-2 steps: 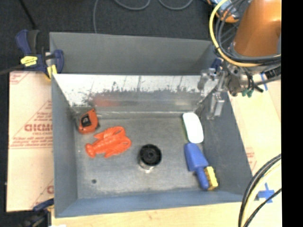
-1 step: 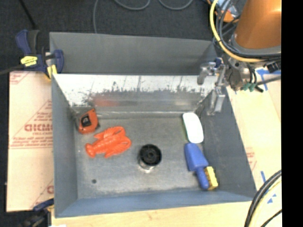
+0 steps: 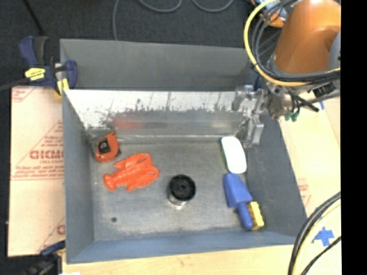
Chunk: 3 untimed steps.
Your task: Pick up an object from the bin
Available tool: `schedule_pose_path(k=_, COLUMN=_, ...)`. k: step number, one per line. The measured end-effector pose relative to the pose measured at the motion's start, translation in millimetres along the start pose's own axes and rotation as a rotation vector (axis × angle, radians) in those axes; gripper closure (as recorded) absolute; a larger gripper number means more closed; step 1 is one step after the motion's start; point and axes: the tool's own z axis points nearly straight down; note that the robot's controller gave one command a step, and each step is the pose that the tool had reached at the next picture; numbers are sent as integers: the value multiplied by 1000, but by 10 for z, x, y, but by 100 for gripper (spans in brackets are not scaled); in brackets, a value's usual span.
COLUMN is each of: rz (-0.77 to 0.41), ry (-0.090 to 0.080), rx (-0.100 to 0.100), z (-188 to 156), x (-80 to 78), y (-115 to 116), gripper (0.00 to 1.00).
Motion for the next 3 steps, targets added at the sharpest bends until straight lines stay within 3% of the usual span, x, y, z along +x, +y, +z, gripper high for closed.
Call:
schedule_pose_path(k=1, rz=81, ry=13, rx=-2, z=325, x=262, y=498, gripper=0)
schedule_pose_path(k=2, rz=10, ry=7, rx=-3, z=676, x=284, y=570, gripper=0)
schedule_pose_path(k=3, rz=-278, ry=9, rx=-3, z=1053, x=325, y=687, gripper=0)
